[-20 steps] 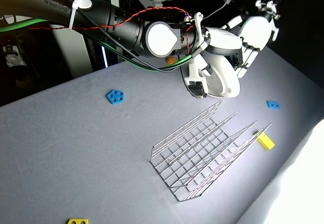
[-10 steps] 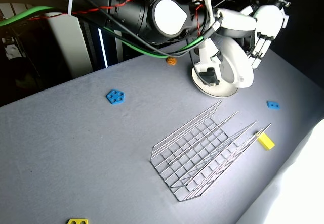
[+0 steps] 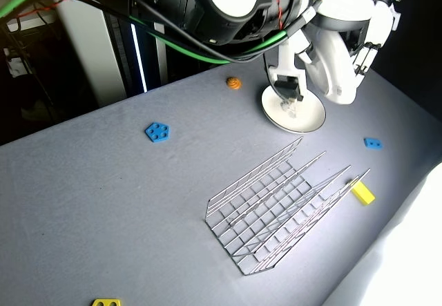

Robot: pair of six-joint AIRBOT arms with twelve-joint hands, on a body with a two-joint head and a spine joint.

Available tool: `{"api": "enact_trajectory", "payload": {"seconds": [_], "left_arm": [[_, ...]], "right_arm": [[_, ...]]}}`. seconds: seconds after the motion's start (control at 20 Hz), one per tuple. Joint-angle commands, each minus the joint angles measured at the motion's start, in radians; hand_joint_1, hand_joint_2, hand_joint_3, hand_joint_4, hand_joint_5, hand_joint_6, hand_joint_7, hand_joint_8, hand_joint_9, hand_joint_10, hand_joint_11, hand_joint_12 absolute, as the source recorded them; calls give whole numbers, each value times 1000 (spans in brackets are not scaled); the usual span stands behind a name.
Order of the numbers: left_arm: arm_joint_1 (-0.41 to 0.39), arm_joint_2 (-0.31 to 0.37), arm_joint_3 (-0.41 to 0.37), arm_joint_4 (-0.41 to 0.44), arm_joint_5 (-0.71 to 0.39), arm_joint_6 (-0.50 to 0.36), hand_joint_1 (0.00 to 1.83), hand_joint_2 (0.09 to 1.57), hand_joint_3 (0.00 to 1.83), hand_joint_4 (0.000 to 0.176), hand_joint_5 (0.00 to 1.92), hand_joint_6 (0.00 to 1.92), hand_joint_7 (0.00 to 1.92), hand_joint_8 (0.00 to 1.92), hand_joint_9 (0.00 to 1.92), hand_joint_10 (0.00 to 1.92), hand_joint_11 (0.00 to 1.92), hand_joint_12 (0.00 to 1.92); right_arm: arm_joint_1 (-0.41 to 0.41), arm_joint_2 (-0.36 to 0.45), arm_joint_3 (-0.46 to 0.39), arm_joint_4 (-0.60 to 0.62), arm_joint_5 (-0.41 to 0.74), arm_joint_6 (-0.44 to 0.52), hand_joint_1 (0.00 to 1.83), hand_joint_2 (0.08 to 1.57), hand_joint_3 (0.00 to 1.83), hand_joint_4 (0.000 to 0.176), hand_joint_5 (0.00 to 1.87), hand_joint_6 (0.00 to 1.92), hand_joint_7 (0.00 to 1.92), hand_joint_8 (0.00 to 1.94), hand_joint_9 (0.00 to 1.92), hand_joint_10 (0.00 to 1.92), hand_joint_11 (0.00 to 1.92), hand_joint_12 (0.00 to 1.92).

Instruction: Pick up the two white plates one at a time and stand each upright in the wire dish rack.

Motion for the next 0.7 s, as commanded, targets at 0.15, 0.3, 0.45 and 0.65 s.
{"api": "enact_trajectory", "payload": {"seconds": [0.15, 0.3, 0.45, 0.65], "left_arm": [[-2, 4, 4, -61, -33, -8, 0, 1104, 3, 0, 56, 4, 33, 2, 4, 0, 4, 3], [-6, 3, 2, -54, -33, -17, 0, 1107, 4, 0, 56, 3, 30, 2, 0, 0, 0, 0], [-14, 0, 2, -48, -33, -21, 0, 1104, 2, 0, 65, 6, 46, 8, 20, 8, 19, 8], [-28, -3, -5, -32, -33, -24, 0, 1099, 0, 0, 66, 5, 52, 7, 23, 6, 14, 7]], "right_arm": [[38, 15, 22, 142, 39, 29, 1390, 1074, 0, 0, 952, 986, 1067, 834, 1051, 1015, 951, 1250], [41, 28, 18, 347, -6, -60, 1391, 1072, 0, 0, 968, 944, 1063, 877, 1045, 1015, 980, 1260], [40, 30, 18, 445, -20, -103, 1393, 1062, 0, 0, 969, 958, 1110, 765, 1068, 988, 968, 1248], [38, 33, 18, 728, -30, -253, 1392, 1063, 0, 0, 962, 989, 1105, 769, 1074, 962, 973, 1241]]}}
